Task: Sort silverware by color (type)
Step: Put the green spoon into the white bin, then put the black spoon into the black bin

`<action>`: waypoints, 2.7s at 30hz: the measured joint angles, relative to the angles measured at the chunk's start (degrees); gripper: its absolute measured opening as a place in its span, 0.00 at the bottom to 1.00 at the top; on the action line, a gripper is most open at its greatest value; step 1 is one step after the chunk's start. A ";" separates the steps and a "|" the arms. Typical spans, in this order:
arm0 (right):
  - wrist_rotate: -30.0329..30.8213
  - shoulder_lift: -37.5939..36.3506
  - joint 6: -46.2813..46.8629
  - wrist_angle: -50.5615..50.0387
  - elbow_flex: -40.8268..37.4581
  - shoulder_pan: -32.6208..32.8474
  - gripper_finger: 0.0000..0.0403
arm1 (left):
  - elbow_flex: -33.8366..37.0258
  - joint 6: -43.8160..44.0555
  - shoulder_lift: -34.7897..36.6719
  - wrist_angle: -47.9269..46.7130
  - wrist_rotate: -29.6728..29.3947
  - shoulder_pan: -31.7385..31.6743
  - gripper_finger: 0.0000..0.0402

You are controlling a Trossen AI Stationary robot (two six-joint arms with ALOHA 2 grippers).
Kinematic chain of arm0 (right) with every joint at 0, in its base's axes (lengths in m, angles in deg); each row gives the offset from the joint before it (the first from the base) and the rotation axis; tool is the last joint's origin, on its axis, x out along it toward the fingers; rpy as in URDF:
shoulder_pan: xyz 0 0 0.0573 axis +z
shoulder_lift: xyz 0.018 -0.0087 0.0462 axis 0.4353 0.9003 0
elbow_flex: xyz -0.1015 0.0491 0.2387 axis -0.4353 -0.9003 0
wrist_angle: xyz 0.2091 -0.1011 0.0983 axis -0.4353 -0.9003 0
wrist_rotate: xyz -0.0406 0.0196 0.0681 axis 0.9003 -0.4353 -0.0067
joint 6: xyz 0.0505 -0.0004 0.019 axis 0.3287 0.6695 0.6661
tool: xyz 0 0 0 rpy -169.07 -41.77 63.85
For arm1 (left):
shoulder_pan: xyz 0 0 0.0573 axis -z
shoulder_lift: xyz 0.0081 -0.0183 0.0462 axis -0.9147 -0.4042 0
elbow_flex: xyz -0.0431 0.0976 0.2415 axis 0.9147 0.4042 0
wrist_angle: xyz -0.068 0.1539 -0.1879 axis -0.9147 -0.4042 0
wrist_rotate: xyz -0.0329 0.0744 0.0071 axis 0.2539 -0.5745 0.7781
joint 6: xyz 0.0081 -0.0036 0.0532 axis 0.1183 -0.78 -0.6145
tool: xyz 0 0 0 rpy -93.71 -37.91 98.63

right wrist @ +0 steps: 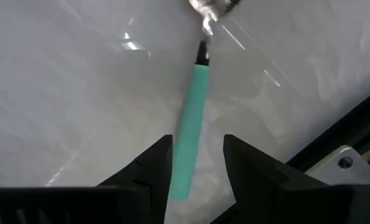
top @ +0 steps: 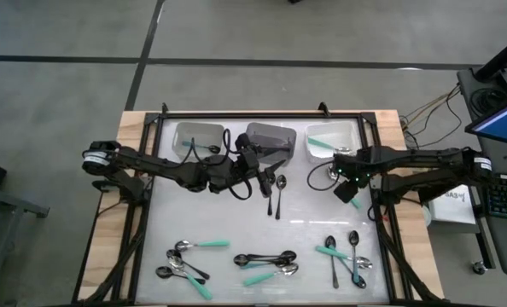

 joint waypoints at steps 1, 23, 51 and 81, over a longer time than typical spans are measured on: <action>0.02 0.00 0.55 0.34 -0.48 -0.02 0.34 | 0.00 0.02 0.00 0.00 0.01 0.00 0.38; -2.83 9.02 0.91 12.87 -7.43 -0.04 0.25 | 0.00 0.59 0.00 -1.60 0.11 0.02 0.38; 11.88 5.71 -22.27 5.34 21.12 -1.41 0.11 | 0.00 1.35 0.00 -2.93 0.13 0.02 0.38; 22.97 25.52 -38.64 2.19 26.85 -27.93 0.41 | -0.02 7.49 0.00 -14.12 0.13 0.17 0.38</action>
